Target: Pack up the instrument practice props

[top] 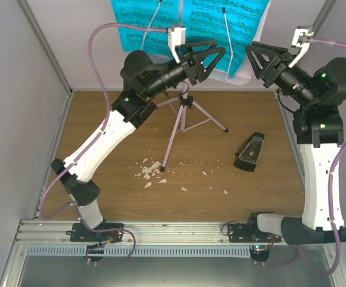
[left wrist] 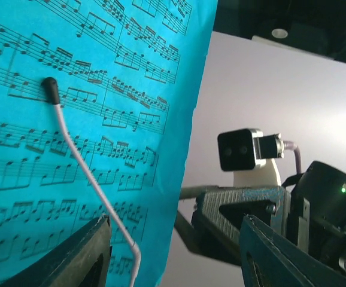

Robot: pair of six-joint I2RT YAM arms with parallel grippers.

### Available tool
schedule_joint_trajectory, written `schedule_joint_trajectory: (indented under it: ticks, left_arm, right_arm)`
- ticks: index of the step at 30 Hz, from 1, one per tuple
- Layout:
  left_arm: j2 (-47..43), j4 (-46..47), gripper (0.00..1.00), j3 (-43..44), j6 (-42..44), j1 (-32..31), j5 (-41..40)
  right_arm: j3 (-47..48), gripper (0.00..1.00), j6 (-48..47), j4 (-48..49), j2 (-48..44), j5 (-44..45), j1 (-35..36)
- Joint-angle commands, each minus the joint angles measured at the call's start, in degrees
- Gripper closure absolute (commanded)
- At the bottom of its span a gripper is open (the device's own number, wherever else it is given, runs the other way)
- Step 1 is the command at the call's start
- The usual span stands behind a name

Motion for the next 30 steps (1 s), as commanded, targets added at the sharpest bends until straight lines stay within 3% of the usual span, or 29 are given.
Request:
schedule_joint_trajectory:
  ticks: [1, 7, 15, 25, 29, 30]
  left_arm:
    - [6.02, 1.58, 0.41, 8.00, -4.05, -1.57, -0.26]
    - [11.16, 0.16, 0.42, 13.58, -5.71, -2.26, -2.32]
    - [13.19, 1.64, 0.46, 14.65, -6.65, -3.05, -4.45]
    - [13.37, 2.35, 0.78, 14.76, -5.55, -3.16, -4.51]
    - [13.11, 2.55, 0.91, 14.45, -3.88, -3.25, -4.25]
    - [13.11, 2.41, 0.96, 14.30, -3.32, -3.32, -4.50]
  right_arm:
    - [2.09, 0.59, 0.59, 2.33, 1.04, 0.53, -0.22]
    - [4.42, 0.64, 0.44, 2.02, 3.31, -0.01, -0.19]
    - [6.02, 0.69, 0.32, 1.84, 4.94, 0.28, -0.19]
    - [8.69, 0.79, -3.38, -2.32, 6.14, 7.43, 1.03]
    - [9.83, 0.89, -4.17, -2.56, 7.30, 8.15, 1.72]
    - [10.09, 0.96, -4.47, -2.86, 7.44, 9.17, 2.00]
